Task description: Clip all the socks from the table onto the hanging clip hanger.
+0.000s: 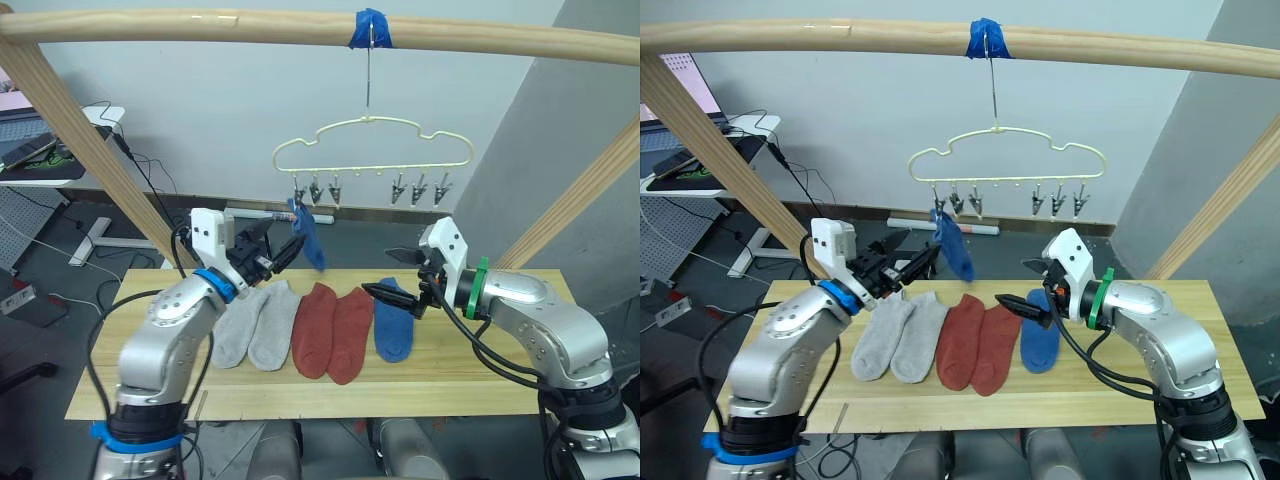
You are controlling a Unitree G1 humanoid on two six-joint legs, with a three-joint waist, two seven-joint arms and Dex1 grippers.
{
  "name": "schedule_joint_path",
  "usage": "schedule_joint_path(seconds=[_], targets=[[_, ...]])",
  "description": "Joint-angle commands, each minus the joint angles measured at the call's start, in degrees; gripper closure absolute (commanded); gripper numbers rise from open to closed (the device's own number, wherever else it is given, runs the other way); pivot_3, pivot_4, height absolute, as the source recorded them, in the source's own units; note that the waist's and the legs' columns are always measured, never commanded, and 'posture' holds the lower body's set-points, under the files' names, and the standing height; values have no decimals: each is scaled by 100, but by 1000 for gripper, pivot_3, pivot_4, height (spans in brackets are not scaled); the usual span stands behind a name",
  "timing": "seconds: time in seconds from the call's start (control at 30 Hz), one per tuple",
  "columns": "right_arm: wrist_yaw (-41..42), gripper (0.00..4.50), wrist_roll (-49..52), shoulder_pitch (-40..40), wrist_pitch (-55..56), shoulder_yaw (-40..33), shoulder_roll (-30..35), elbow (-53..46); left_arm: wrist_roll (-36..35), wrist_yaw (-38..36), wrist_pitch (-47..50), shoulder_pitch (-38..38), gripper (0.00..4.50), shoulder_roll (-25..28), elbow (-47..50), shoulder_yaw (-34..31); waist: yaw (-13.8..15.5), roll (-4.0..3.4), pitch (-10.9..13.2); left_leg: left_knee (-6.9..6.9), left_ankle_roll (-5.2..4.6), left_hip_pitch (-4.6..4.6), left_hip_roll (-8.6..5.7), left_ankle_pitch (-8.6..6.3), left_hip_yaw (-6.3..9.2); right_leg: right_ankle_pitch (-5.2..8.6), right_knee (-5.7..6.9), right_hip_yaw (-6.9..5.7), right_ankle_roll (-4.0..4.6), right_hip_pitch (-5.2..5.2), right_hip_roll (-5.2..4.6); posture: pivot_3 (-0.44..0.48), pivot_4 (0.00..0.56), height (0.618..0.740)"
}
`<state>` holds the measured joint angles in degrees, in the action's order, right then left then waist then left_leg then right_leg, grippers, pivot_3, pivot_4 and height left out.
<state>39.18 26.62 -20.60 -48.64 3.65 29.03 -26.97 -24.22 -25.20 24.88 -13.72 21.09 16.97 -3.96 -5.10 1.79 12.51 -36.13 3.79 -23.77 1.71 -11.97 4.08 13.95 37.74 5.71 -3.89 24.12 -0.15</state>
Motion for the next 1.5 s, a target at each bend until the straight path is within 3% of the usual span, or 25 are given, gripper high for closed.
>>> schedule_joint_path(seconds=[0.03, 0.17, 0.23, 0.37, 0.77, 1.5], targets=[[-232, 0, 185, 39, -29, -299, -39, -383, 476, 147, -564, -64, 1427, -250, 21, 378, 0, 0, 0, 0, 0, -1, -1, 0, -1, -2, -1, 1, -5, 0, 0, -134, 199, 740], [-397, 0, 209, 72, 8, -321, -90, -427, 800, 186, -1062, -220, 1596, -551, -232, 608, -2, 0, 0, 5, 0, -3, 0, -1, 0, -2, -4, -1, -6, 2, 0, -143, 195, 740], [-442, 0, 182, 78, 54, -289, -74, -439, 904, 205, -1259, -264, 2000, -631, -314, 617, -7, 0, 0, 5, 0, -3, 0, -1, 0, -2, -4, -1, -5, 2, 0, -143, 195, 740], [-529, 0, 251, 75, 54, -325, -108, -463, 1025, 444, -1242, -492, 3220, -790, -595, 526, -15, 0, 0, 3, -1, -1, 0, 0, 0, -2, 0, -2, -7, 2, 1, -146, 190, 740], [-386, 0, 729, -367, 228, -305, -480, -528, 1598, 936, -1994, -801, 3220, -1055, -1487, 454, -64, 0, 0, 1, -1, -2, -1, 0, 2, -4, 0, -4, -9, 0, 1, -154, 195, 740], [-476, 0, 735, -465, 458, -309, -483, -398, 1686, 751, -2566, -1351, 3220, -1216, -2492, 462, -176, 0, 0, 3, -1, -3, -1, 0, 3, -4, 0, -4, -10, 1, 2, -187, 196, 740]])
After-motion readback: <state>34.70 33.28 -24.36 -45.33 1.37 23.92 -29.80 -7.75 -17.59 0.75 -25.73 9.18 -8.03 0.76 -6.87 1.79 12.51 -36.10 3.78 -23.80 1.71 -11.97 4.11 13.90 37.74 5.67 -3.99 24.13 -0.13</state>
